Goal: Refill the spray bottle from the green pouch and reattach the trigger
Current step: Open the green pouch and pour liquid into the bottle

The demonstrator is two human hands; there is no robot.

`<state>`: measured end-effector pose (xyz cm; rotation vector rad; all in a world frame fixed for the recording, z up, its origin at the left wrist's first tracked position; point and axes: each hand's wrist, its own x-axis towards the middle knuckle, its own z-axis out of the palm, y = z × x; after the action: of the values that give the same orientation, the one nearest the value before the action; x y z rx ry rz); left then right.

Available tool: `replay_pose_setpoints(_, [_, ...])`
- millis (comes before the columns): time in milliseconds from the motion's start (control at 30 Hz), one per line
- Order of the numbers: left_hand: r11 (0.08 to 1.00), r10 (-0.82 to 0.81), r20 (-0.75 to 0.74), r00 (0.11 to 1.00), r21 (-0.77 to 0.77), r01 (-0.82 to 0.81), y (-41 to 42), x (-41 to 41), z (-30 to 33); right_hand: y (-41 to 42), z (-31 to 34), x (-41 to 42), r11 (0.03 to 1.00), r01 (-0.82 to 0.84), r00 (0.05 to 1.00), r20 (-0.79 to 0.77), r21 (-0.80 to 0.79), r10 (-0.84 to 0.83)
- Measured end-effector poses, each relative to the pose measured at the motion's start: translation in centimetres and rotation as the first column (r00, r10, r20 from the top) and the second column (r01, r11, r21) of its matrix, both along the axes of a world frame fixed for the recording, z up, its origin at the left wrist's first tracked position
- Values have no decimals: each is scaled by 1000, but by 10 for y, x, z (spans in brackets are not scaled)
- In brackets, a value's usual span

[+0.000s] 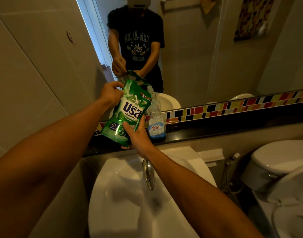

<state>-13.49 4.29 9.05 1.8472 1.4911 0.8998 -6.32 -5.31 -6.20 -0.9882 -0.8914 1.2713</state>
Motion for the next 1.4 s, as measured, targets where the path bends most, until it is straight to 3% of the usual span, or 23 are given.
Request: replay_pose_setpoints(1400, [1000,-8,-46,999,18,9,-1,3,12,-8,22,-7,1000,-16,998,-66,-23,14])
